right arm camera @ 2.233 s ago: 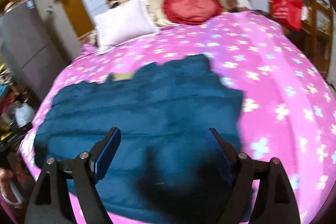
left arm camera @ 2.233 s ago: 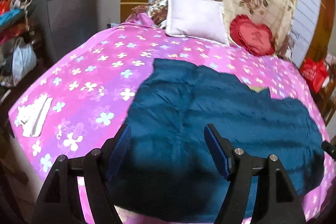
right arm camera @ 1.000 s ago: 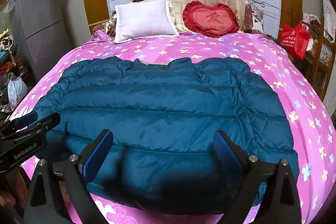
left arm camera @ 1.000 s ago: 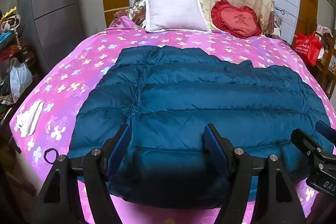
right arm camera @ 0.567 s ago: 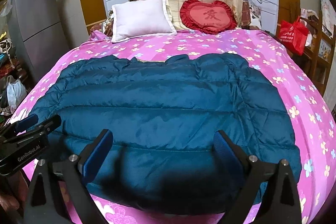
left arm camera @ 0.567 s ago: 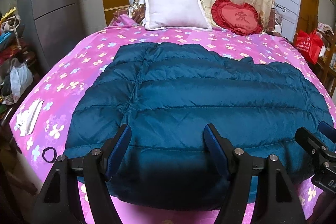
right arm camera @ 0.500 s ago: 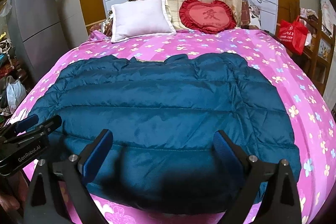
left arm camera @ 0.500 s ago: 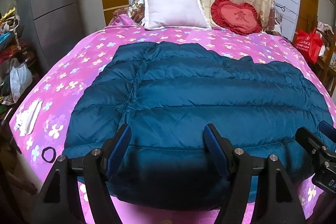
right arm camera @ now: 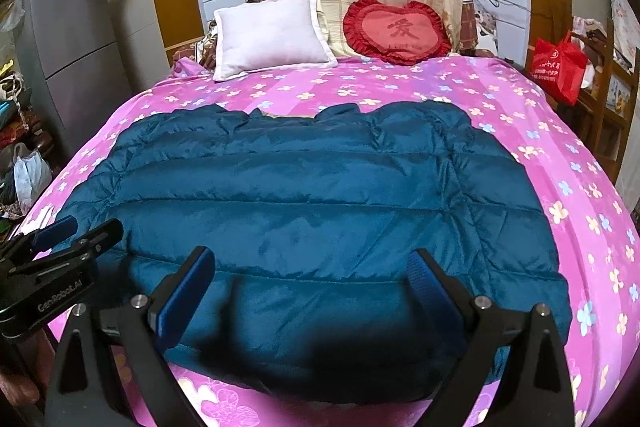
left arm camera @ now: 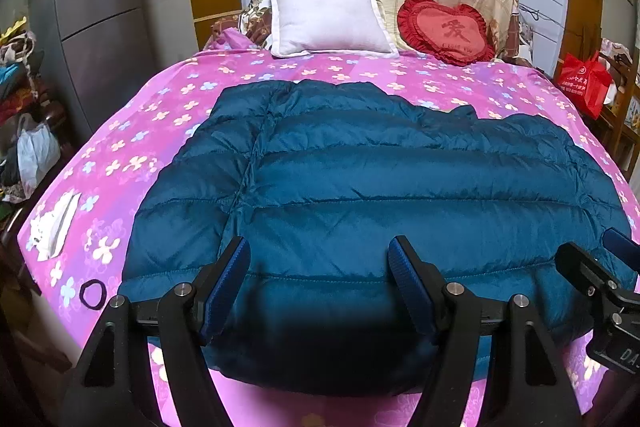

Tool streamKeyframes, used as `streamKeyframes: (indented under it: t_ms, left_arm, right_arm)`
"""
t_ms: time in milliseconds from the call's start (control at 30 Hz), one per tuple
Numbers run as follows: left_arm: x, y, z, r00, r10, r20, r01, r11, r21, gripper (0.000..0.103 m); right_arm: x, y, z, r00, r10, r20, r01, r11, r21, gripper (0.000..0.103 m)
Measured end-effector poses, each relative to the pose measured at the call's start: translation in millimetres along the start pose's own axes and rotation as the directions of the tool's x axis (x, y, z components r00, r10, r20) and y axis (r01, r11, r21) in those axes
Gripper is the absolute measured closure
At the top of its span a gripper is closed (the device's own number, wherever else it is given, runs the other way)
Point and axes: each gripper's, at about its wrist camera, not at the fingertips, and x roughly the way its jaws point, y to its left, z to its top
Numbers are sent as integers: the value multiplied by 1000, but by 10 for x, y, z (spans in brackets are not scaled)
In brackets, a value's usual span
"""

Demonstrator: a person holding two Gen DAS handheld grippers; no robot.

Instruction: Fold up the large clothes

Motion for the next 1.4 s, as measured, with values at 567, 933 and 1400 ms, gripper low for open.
streamKeyframes:
  t_ms: [567,933,1400]
  left_arm:
    - [5,-18,-23,1000,-5,0,5,1000,0,51]
    - [15,-79,-39,1000,-2,-8,2,1000,9,51]
    - [1,-85,-20,1000,5,9,-5,1000,21,51]
  right_arm:
    - [38,46,-29,1000,12,-14,-12,1000,5,4]
    - [43,10,-33,1000,13,-11,-13,1000,9,3]
    - [54,9,-41,1000,13,-14,-13,1000,17,3]
